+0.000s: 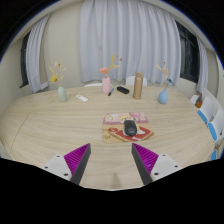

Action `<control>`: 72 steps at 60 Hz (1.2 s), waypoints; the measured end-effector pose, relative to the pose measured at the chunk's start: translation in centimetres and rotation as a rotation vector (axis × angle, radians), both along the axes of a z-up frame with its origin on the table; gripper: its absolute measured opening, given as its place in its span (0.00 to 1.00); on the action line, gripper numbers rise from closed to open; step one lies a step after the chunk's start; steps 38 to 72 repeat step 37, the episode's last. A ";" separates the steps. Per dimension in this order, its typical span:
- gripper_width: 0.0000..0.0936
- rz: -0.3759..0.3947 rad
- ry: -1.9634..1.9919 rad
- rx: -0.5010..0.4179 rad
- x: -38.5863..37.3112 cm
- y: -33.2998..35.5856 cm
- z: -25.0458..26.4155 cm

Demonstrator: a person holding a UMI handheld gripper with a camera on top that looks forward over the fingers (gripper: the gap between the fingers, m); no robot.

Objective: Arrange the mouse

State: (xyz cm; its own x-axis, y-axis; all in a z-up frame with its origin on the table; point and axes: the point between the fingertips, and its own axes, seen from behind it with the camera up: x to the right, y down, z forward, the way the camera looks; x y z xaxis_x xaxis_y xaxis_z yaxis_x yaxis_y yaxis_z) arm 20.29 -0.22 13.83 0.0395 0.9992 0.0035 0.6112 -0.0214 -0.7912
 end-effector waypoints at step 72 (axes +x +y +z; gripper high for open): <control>0.91 -0.009 -0.012 0.003 5.5 -6.2 0.8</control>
